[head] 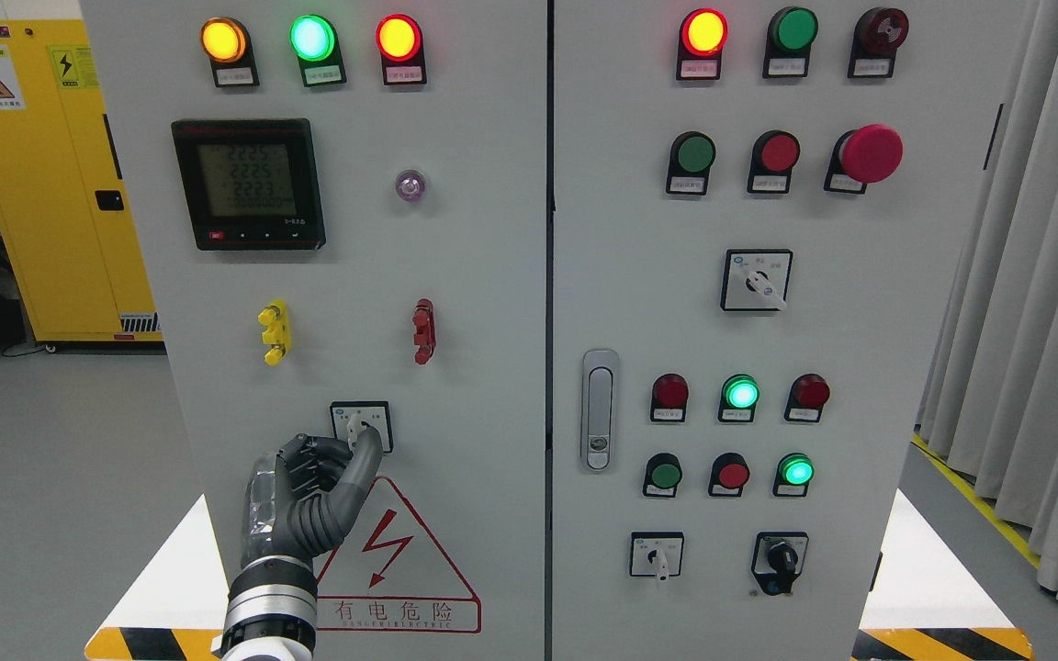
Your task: Turn on light switch 1
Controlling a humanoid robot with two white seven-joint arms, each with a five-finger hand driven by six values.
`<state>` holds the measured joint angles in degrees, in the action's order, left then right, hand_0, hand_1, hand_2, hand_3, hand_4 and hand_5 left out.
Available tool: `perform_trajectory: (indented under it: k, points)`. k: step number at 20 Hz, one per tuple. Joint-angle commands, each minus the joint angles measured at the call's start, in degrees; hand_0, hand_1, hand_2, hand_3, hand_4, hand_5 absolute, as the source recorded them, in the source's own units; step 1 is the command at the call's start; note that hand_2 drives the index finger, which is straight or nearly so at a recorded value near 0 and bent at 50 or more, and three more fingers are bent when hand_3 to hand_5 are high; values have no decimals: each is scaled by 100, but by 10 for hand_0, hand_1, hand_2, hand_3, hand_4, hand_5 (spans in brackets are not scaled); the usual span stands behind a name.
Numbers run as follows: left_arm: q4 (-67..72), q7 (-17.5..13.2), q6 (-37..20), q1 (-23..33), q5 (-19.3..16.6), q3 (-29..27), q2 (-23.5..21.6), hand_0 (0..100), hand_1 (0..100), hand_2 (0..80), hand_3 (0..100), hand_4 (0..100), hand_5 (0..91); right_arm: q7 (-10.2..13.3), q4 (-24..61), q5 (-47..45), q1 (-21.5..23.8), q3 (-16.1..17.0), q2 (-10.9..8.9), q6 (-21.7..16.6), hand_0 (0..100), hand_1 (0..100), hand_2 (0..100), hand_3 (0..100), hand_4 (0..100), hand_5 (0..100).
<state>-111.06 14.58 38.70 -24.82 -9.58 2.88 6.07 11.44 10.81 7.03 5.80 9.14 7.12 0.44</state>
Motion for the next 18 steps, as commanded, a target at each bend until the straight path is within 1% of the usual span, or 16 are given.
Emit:
perform_trajectory:
  k: [1, 5, 11, 14, 18]
  points:
    - [5, 1, -12, -5, 0, 2, 8, 394, 588, 580, 857, 886, 878, -1, 0, 0, 0, 0, 0, -1, 0, 500, 40, 0, 0, 0]
    - [5, 1, -12, -5, 0, 2, 8, 364, 575, 584, 857, 886, 878, 7, 0, 0, 0, 0, 0, -1, 0, 500, 40, 0, 0, 0]
    - [14, -8, -21, -5, 0, 2, 8, 353, 557, 584, 858, 886, 878, 7, 0, 0, 0, 0, 0, -1, 0, 500, 40, 0, 0, 0]
    - [5, -8, -21, -5, 0, 2, 17, 400, 545, 584, 858, 886, 878, -1, 0, 0, 0, 0, 0, -1, 0, 500, 40, 0, 0, 0]
    - [5, -8, -21, -5, 0, 2, 8, 432, 541, 583, 858, 887, 878, -1, 0, 0, 0, 0, 0, -1, 0, 500, 40, 0, 0, 0]
